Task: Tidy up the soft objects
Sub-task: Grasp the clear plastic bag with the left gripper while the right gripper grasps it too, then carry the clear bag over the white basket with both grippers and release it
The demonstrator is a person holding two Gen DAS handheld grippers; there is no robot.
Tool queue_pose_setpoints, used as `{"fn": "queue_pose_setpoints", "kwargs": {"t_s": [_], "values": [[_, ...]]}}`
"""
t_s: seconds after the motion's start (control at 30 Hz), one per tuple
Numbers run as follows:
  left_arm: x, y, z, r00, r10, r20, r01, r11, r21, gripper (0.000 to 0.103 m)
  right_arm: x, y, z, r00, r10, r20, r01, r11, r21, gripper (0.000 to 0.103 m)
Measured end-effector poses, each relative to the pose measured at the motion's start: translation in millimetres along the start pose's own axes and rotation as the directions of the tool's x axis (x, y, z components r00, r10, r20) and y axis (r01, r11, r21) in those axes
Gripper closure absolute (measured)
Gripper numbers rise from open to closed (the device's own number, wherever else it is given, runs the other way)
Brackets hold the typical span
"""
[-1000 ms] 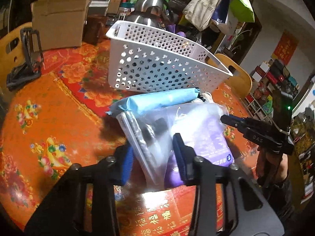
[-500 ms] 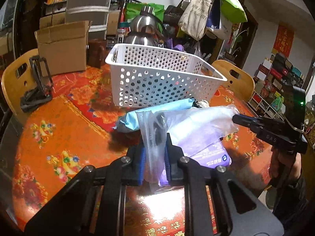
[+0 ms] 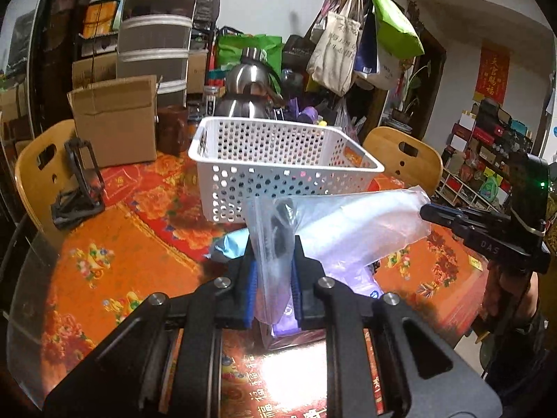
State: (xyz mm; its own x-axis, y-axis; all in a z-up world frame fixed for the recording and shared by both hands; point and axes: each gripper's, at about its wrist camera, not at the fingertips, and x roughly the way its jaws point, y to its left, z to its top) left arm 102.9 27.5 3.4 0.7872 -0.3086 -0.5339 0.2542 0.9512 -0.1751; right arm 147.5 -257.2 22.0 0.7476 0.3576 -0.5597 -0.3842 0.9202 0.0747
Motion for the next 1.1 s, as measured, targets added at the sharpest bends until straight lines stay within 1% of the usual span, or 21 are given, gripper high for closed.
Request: {"fn": "queue_pose_setpoints", "kwargs": {"t_s": [0.17,0.37,0.57,0.67,0.83,0.9,1.0,1.1], "values": [[-16.3,-7.0,7.5,0.999,0.012,0.038,-0.013,1.0,0.02,0.089,-12.9,4.5,7.7,1.0,-0.004,0.025,0.005,1.0,-0.014,0.1],[-27.2,-15.1,26.1,0.998,0.013,0.069,-0.015,0.999,0.038,0.089,-22.0,2.7,24.8,0.998,-0.019,0.055,0.02,1.0,-0.022,0.1],[-25.6,-20.1,59.2,0.996,0.012,0.086,-0.016,0.999,0.047,0.089,-22.9,-3.1,51.5,0.996,-0.042,0.076,0.044,0.999,-0.029,0.1],[-17.1,-21.4,80.4,0.996,0.027,0.091,-0.032,0.998,0.053,0.089,-17.4,-7.5,69.5,0.996,-0.054,0.077,0.056,0.998,-0.027,0.1],[10.7,-15.1,118.9,0.998,0.025,0.06,-0.028,0.999,0.034,0.089,-1.9,-21.6,100.8,0.995,-0.064,0.072,0.065,0.998,-0.003,0.1],[24.6,-12.3,136.6,0.998,0.036,0.052,-0.038,0.999,0.029,0.089,6.1,-28.2,113.2,0.996,-0.056,0.066,0.056,0.998,0.013,0.1],[49.0,-7.4,162.4,0.998,0.045,0.035,-0.046,0.999,0.013,0.089,27.3,-34.9,134.1,0.994,-0.094,0.06,0.094,0.996,-0.003,0.1],[78.5,0.7,183.3,0.998,0.069,0.015,-0.069,0.998,0.003,0.089,56.5,-46.6,146.9,0.994,-0.11,0.021,0.11,0.994,0.016,0.1]]}}
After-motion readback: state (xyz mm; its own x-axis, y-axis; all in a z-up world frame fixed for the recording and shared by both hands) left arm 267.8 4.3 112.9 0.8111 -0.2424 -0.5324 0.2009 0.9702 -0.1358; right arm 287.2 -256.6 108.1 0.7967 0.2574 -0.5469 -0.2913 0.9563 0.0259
